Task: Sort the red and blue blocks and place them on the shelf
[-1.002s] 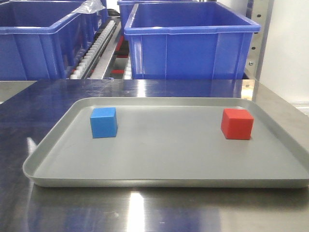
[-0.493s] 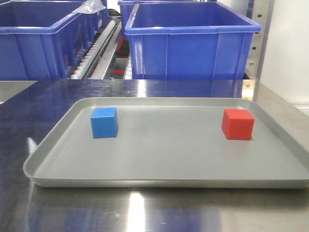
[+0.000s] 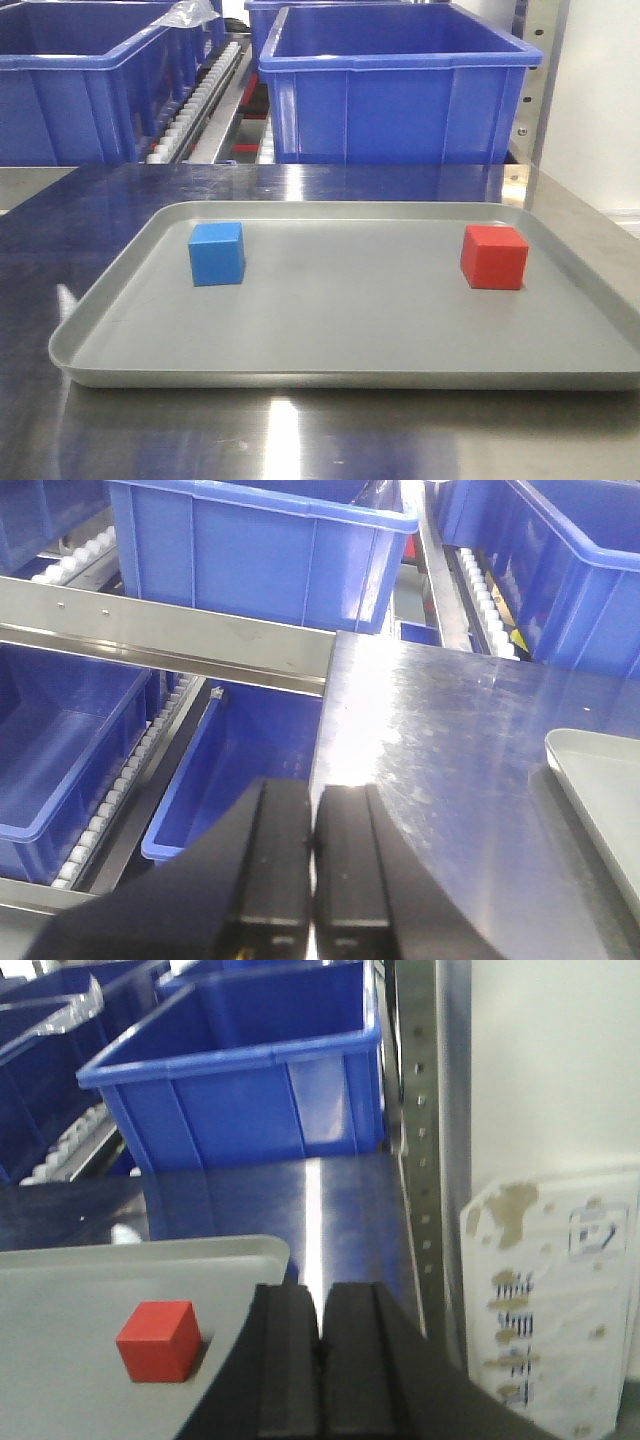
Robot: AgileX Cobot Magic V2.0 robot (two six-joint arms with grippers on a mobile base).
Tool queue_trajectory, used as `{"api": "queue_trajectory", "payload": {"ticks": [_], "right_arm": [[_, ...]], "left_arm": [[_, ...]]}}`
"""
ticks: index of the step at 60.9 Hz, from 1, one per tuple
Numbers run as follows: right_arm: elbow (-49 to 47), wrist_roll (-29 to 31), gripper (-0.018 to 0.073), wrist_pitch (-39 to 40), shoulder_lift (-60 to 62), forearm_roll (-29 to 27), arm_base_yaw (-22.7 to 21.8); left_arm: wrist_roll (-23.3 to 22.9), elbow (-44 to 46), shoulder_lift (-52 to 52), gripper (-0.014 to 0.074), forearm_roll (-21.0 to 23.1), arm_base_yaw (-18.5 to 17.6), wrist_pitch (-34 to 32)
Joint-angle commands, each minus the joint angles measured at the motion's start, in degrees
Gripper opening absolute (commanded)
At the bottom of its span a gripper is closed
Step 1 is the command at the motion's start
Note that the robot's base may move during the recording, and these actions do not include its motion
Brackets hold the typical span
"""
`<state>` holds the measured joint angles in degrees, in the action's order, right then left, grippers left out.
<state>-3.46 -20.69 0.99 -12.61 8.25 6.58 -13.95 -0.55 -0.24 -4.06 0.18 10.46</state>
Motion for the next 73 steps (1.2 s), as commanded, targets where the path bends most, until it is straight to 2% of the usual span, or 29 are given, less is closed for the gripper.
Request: {"api": "queue_trajectory", "payload": {"ticks": [1, 12, 23, 29, 43, 47, 54, 57, 60, 68, 73], "right_arm": [[-5.6, -2.0, 0.0049, 5.7, -8.6, 0.1, 0.6], [-16.0, -2.4, 0.0049, 5.2, -25.0, 0.0, 0.8], [-27.7, -2.3, 0.0049, 1.6, -38.4, 0.4, 0.9], [-34.0, -2.3, 0.0049, -5.2, -43.2, 0.4, 1.7], [-48.5, -2.3, 0.0049, -28.6, -54.5, -0.4, 5.9], [-51.1, -2.1, 0.0050, -31.4, -57.5, -0.4, 7.4], [-54.4, 0.8, 0.0064, -31.7, -61.3, -0.4, 10.4], [-55.4, 2.1, 0.0108, -31.6, -62.6, -0.4, 11.7], [-56.3, 2.7, 0.0193, -31.6, -63.8, -0.4, 12.9], [-58.4, 2.7, 0.0530, -33.0, -66.7, -0.8, 15.4], [-59.6, 2.7, 0.0631, -34.8, -68.2, -2.0, 16.7]], "left_arm": [[-0.1, -1.3, -0.8, 0.0141, 0.4, 0.0, -5.0], [-0.1, -1.3, -0.8, 0.0141, 0.4, 0.0, -5.0], [-0.1, -1.3, -0.8, 0.0141, 0.4, 0.0, -5.0], [-0.1, -1.3, -0.8, 0.0141, 0.4, 0.0, -5.0], [-0.1, -1.3, -0.8, 0.0141, 0.4, 0.0, -5.0], [-0.1, -1.3, -0.8, 0.0141, 0.4, 0.0, -5.0], [-0.1, -1.3, -0.8, 0.0141, 0.4, 0.0, -5.0], [-0.1, -1.3, -0.8, 0.0142, 0.4, 0.0, -5.0], [-0.1, -1.3, -0.8, 0.0142, 0.4, 0.0, -5.0], [-0.1, -1.3, -0.8, 0.0141, 0.4, 0.0, -5.0], [-0.1, -1.3, -0.8, 0.0141, 0.4, 0.0, -5.0]]}}
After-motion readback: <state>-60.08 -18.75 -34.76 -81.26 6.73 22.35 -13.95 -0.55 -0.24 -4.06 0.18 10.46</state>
